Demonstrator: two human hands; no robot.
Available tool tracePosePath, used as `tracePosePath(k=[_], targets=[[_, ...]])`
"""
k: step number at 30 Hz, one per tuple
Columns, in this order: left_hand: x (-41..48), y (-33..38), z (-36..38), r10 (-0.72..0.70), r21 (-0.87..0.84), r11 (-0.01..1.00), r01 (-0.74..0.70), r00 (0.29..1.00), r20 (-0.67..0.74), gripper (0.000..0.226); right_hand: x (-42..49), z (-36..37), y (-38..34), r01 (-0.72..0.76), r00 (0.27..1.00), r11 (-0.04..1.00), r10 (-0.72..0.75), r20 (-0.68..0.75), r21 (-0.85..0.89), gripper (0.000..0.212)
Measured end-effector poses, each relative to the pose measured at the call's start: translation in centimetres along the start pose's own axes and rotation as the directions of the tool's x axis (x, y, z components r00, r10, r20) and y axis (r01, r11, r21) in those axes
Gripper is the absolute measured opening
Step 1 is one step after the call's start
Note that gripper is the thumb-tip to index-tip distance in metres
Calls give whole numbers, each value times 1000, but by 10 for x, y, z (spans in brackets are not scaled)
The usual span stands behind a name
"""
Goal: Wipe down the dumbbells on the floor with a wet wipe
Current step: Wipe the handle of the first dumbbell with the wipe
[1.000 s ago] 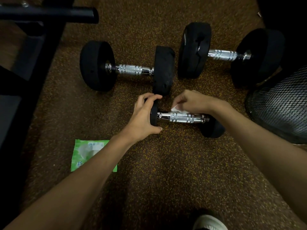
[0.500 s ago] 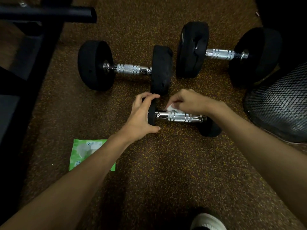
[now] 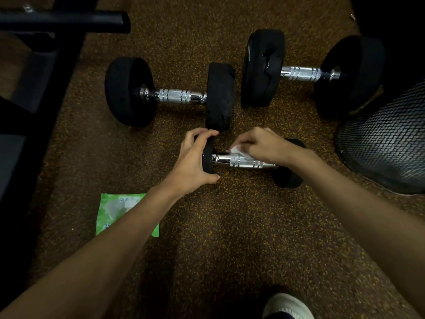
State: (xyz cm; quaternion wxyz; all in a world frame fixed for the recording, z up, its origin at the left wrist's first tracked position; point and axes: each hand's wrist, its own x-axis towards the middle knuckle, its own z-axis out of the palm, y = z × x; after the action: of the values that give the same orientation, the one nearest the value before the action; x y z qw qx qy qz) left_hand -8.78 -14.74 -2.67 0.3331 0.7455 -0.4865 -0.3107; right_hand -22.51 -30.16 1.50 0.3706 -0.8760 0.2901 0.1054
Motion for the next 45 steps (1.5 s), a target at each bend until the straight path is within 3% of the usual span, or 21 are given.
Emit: tracePosePath(k=[4, 8, 11, 15, 19, 22, 25, 27, 30, 40, 43, 45], targets=[[1, -1, -1, 16, 19, 1000, -16, 1000, -3, 97, 6, 18, -20, 72, 997, 997, -71, 35, -14, 25], [0, 0, -1, 19, -5, 1000, -19, 1000, -1, 96, -12, 27, -13, 207, 976, 978, -208, -62, -28, 28], [-1, -1, 0, 13, -14, 1000, -13, 1000, -4, 96, -17, 21, 0, 171, 978, 984, -163, -130, 50, 24], [1, -1, 0, 10, -13, 1000, -10, 1000, -9, 97, 4, 14, -2, 32, 997, 999, -31, -76, 2, 19], [1, 1, -1, 10, 3, 1000, -10, 1000, -9, 97, 11, 28, -23, 56, 996, 998, -55, -75, 2, 21], [0, 0, -1, 16, 5, 1000, -16, 1000, -3, 96, -10, 45, -27, 159, 975, 986, -165, -151, -51, 29], [0, 0, -1, 13, -10, 1000, -13, 1000, 1, 95, -31, 50, -10, 239, 964, 958, -254, -84, -157, 54], [-1, 0, -1, 6, -8, 1000, -6, 1000, 0, 95, -35, 48, 1, 227, 966, 957, -245, -82, -180, 60], [0, 1, 0, 0, -1, 1000, 0, 1000, -3, 95, -22, 43, 5, 189, 972, 979, -198, -127, -82, 49], [2, 1, -1, 12, 22, 1000, -11, 1000, -14, 96, 7, 34, -16, 61, 996, 996, -56, -66, 65, 22], [1, 1, 0, 4, 19, 1000, -3, 1000, -12, 97, 5, 34, -22, 50, 997, 998, -48, -61, 36, 25], [0, 2, 0, 6, 7, 1000, -6, 1000, -13, 96, -3, 48, -25, 63, 996, 992, -70, -59, -114, 32]])
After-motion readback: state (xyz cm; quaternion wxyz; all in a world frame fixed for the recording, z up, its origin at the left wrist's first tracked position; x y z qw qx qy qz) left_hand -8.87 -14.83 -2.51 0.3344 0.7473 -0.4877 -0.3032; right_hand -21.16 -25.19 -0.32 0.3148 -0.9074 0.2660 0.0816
